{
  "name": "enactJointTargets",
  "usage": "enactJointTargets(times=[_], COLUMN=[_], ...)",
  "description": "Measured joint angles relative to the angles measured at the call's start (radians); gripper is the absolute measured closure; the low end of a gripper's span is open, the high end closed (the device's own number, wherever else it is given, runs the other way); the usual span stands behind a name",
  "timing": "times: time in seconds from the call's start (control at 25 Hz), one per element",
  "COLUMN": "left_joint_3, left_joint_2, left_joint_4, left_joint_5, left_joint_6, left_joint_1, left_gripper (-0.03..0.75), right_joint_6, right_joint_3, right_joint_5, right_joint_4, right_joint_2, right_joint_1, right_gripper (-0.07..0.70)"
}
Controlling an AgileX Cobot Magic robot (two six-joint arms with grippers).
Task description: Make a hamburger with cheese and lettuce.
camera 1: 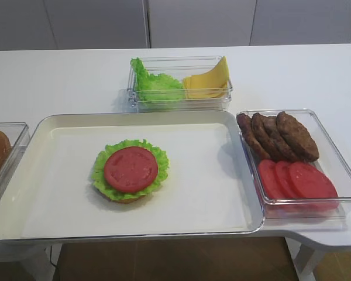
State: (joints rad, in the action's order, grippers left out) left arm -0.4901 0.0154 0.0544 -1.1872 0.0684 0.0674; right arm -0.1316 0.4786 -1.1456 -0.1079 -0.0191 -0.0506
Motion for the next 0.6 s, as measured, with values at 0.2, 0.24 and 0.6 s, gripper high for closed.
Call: enactJointTargets(times=[0.2,0.24,0.6], left_joint_3=[0.0,0.0,0.0], left_joint_2=[0.0,0.0,0.0], left_joint_4=[0.0,0.0,0.0], left_joint_5=[0.0,0.0,0.0], left_joint_6=[0.0,0.0,0.0], left_joint_1=[0.0,0.0,0.0], left_gripper=[0.371,0.371,0.371], right_joint_6=[0.0,0.0,0.0], right_joint_3=[0.0,0.0,0.0], right_joint_5=[0.002,0.002,0.002], right_joint_4=[0.002,0.002,0.002], right_joint_2=[0.0,0.0,0.0], right_joint_1=[0.0,0.0,-0.01], right_gripper=[0.216,0.216,0.216])
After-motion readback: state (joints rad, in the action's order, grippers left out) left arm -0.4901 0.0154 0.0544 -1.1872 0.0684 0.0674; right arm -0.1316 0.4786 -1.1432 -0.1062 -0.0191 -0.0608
